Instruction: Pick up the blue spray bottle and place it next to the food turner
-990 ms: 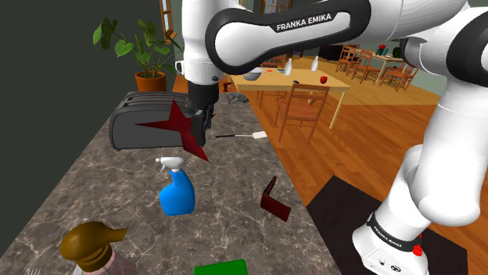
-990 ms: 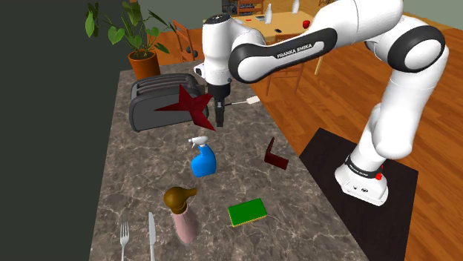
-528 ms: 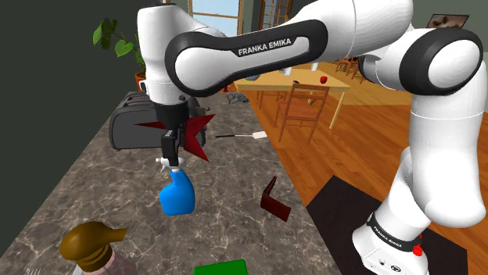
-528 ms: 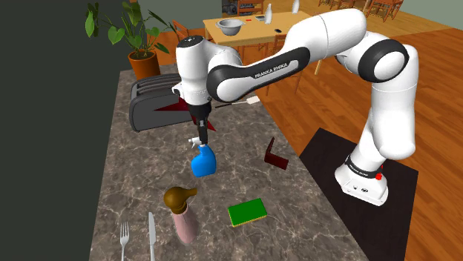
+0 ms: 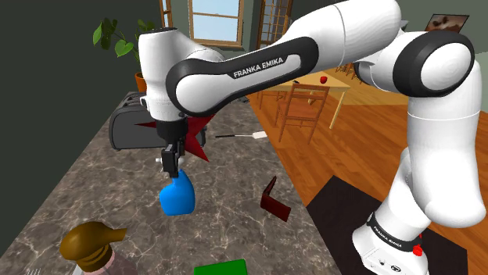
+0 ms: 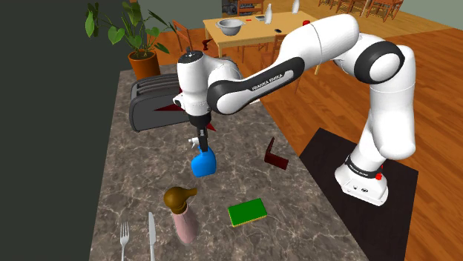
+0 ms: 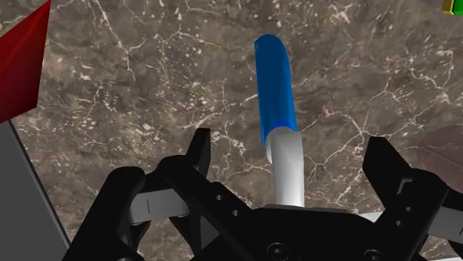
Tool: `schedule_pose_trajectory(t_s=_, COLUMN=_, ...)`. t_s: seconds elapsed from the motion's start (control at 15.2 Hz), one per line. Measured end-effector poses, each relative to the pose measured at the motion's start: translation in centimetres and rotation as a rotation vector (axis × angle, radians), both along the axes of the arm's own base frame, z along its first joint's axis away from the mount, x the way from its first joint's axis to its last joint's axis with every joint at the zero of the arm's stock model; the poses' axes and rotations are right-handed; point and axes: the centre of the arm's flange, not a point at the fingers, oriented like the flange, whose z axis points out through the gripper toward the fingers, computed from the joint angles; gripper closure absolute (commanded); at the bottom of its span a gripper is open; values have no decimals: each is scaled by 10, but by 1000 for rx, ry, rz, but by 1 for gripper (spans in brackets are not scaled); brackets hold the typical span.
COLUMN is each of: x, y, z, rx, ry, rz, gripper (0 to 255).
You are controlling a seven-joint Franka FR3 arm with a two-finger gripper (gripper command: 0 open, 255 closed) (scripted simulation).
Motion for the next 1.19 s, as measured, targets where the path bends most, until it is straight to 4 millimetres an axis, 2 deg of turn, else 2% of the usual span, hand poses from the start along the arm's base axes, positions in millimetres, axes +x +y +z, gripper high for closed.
schedule_pose_trajectory(t_s=0.33, x=0, y=0, z=-2, rx=0, ry=0, rz=0, gripper=0)
schedule_pose_trajectory(t_s=0.4, x=0, y=0, z=-2, rx=0, ry=0, rz=0, gripper=255)
schedule_pose_trajectory(t_s=1.06, x=0, y=0, z=-2, rx=1, ry=-1, rz=0, gripper=255)
schedule_pose_trajectory(t_s=1.19, x=0, y=-1, z=4, rx=0, ry=0, rz=0, gripper=255)
